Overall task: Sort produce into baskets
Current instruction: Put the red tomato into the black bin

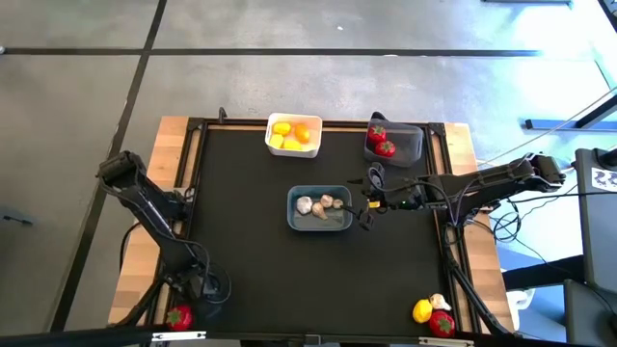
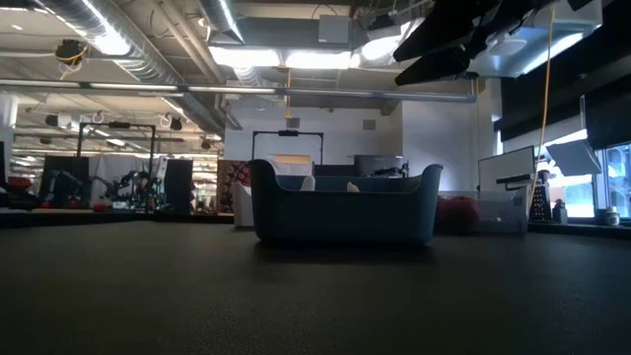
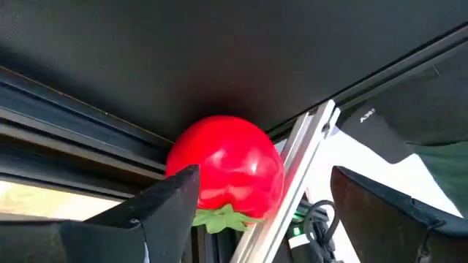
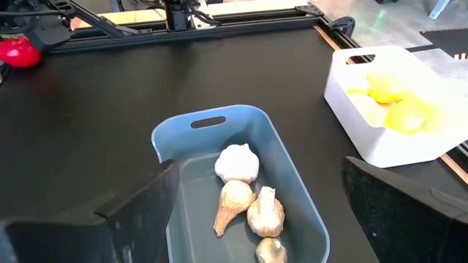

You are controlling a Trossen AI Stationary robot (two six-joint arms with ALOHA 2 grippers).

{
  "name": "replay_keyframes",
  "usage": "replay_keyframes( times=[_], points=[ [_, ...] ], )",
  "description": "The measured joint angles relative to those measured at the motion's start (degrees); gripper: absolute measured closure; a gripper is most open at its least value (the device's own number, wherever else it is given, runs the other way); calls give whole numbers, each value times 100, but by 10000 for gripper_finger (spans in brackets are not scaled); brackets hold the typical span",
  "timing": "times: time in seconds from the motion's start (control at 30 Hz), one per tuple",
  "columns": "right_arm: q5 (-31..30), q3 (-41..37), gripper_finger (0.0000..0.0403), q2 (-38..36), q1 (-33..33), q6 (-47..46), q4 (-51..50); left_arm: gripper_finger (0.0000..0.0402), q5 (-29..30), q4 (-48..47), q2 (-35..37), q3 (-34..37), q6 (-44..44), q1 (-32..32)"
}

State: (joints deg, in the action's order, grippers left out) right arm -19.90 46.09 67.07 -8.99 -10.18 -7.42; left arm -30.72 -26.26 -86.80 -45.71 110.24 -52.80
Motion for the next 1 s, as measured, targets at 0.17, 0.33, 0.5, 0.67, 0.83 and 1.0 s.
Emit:
replay_keyframes(
  times=[0.17, 0.33, 0.5, 0.67, 0.83, 1.0],
  points=[
    [2, 0, 26, 0, 0, -1, -2, 101, -146, -30, 11, -109, -4, -177],
    [2, 0, 26, 0, 0, 0, -3, 101, -110, -20, -51, -140, 111, -350],
    [1, 0, 26, 0, 0, 0, -1, 101, -474, -34, -387, -155, -266, -365],
    [2, 0, 26, 0, 0, -2, 0, 101, -634, -26, -498, -142, -645, -369],
    [1, 0, 26, 0, 0, -1, 0, 101, -534, -46, -512, -123, -1188, -428],
    [2, 0, 26, 0, 0, 0, 2, 101, -312, -83, -531, -127, -1420, -547]
  ],
)
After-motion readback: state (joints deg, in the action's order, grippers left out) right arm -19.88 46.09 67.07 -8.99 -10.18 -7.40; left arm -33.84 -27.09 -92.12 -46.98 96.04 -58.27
